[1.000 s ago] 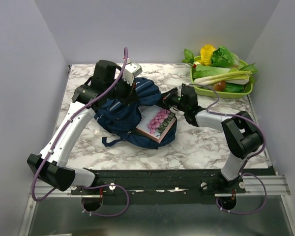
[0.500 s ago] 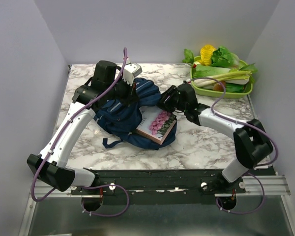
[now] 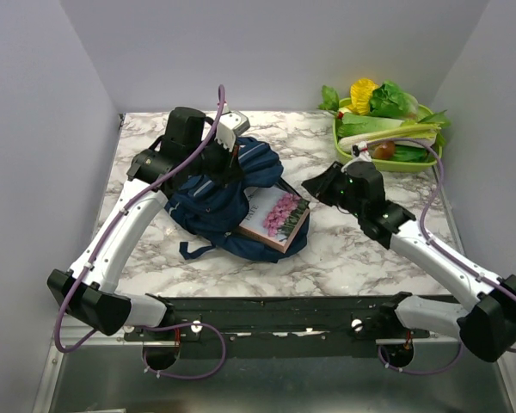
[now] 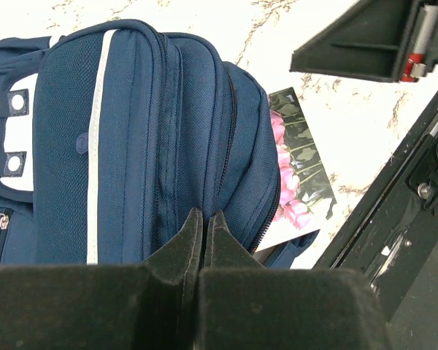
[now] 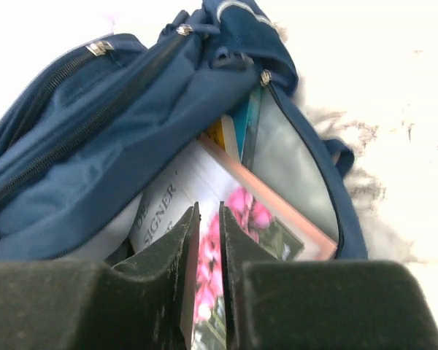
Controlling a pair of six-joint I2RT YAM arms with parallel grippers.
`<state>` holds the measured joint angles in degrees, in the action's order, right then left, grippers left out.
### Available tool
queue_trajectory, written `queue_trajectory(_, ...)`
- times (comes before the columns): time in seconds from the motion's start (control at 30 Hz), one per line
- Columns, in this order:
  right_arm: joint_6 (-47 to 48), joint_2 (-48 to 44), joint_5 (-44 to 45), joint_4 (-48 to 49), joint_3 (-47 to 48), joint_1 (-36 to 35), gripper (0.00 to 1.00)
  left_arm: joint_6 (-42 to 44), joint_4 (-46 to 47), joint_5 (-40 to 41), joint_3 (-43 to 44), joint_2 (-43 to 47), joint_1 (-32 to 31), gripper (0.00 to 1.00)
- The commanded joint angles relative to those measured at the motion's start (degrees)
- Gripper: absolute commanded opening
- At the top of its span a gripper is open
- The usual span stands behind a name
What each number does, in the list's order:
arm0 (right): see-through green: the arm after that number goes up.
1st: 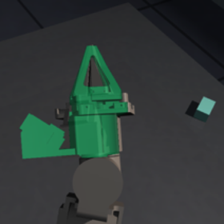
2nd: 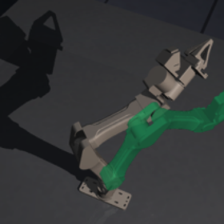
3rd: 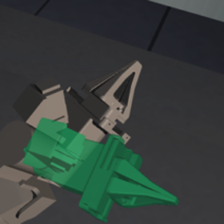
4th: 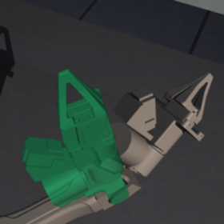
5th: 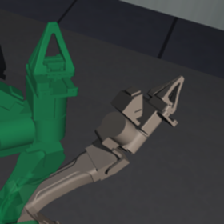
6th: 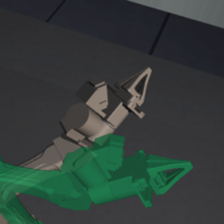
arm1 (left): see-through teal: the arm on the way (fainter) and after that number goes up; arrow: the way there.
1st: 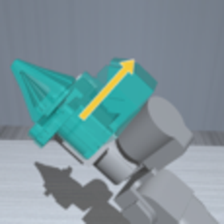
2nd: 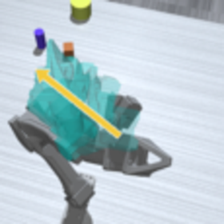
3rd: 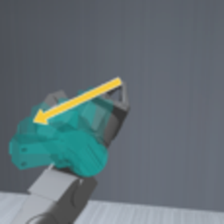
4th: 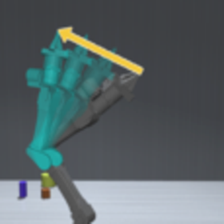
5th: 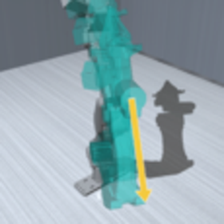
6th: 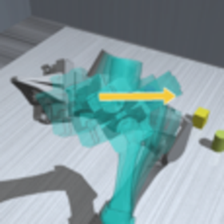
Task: Pack the student bag
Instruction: Place the book in the student bag.
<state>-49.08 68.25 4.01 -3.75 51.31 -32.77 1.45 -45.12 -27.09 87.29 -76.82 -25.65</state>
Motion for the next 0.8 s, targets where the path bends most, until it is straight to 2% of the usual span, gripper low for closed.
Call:
queue_trajectory(0.0,2.85,-5.92,0.65,-5.39,-5.86,-0.10,0.17,0.22,10.06,-2.97,1.84,4.22,-0.45,0.00)
queue_trajectory(0.03,2.85,-7.76,0.21,-6.26,-7.70,-0.36,0.11,0.22,10.14,-2.97,2.01,4.04,-0.45,0.00)
queue_trajectory(0.13,3.11,-9.88,-2.07,-6.79,-10.25,-1.58,0.01,0.30,10.23,-3.05,2.10,3.52,-0.45,0.00)
queue_trajectory(0.33,2.32,-7.96,-2.52,-7.06,-10.79,-6.06,0.01,-0.22,10.49,-3.14,3.06,2.46,-0.45,0.00)
queue_trajectory(0.77,2.32,10.84,-7.61,-2.32,2.03,-11.52,0.01,-1.28,10.50,-3.76,4.30,1.58,-0.98,0.00)
